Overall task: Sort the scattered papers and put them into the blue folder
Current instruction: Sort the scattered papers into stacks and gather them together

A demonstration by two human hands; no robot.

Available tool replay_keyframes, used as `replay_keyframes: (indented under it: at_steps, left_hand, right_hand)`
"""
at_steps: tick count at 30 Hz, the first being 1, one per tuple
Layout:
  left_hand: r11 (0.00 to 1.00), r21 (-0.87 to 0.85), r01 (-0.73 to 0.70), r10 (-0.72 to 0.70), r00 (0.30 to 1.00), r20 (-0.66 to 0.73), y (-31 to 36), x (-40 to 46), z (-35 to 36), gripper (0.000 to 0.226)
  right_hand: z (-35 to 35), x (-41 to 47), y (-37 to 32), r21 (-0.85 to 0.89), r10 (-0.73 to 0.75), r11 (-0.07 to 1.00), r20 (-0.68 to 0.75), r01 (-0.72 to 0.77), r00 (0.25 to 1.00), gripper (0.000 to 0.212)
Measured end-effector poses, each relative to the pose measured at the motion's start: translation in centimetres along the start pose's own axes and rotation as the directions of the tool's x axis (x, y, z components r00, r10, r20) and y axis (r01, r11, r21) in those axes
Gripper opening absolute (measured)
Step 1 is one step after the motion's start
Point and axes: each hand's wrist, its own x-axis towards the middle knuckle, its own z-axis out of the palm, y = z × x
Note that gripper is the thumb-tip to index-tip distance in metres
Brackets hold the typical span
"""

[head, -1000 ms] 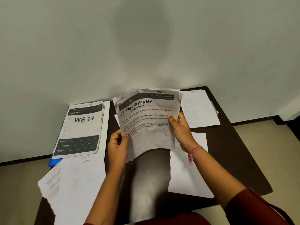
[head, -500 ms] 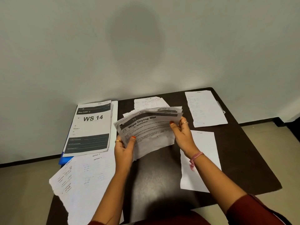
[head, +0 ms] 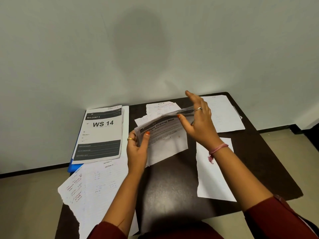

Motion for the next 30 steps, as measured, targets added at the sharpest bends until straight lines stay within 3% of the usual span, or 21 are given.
replay_keyframes:
  at_steps: [3,7,14,17,19,20,22,24,27,30]
  left_hand:
    - [0.999,0.031,-0.008,0.007,1.000,0.012,-0.2,0.2,0.1,0.019]
    - [0.999,0.053,-0.001,0.000,1.000,0.017,-0.1,0.3,0.5,0.015]
    - [1.000,0.018,0.002,-0.002,1.000,-0.001,-0.1,0.6,0.8,0.017]
    - [1.000,-0.010,-0.007,0.007,1.000,-0.023,-0.3,0.7,0.5,0.022]
    - [0.999,-0.041,0.005,-0.007,0.999,-0.038,-0.3,0.8,0.3,0.029]
    - [0.999,-0.050,0.015,-0.017,0.999,-0.042,-0.4,0.9,0.1,0.032]
    - [0.997,-0.066,0.033,-0.036,0.998,-0.042,-0.5,1.0,0.0,0.037]
    - [0.996,-0.081,0.044,-0.046,0.998,-0.035,-0.7,1.1,-0.1,0.041]
    - [0.990,-0.128,0.062,-0.067,0.997,-0.032,-0.9,1.0,-0.2,0.045]
    - [0.986,-0.156,0.063,-0.070,0.997,-0.043,-1.2,1.0,-0.3,0.033]
  right_hand:
    - [0.2,0.6,-0.7,-0.238,-0.194,0.951,0.048,0.199,0.980,0.066]
    - [1.8,0.7,-0.5,-0.434,-0.284,0.820,0.259,0.374,0.923,0.056]
    - [2.5,0.4,0.2,-0.494,-0.250,0.791,0.278,0.362,0.927,0.053]
    - [1.0,0.9,0.7,-0.373,-0.104,0.921,0.054,0.116,0.993,0.061]
    - [0.0,0.7,1.9,-0.130,0.104,0.986,0.006,-0.102,0.995,0.070]
    - [-0.2,0.4,3.0,0.037,0.207,0.977,0.081,-0.210,0.975,0.076]
    - [-0.3,-0.4,4.8,0.312,0.317,0.853,0.330,-0.419,0.889,0.090]
    - [0.1,-1.4,5.9,0.382,0.333,0.739,0.509,-0.554,0.794,0.084]
    - [1.3,-2.2,6.4,0.387,0.363,0.666,0.579,-0.638,0.730,0.043]
    - [2.4,-2.8,6.6,0.429,0.404,0.608,0.558,-0.668,0.725,0.028]
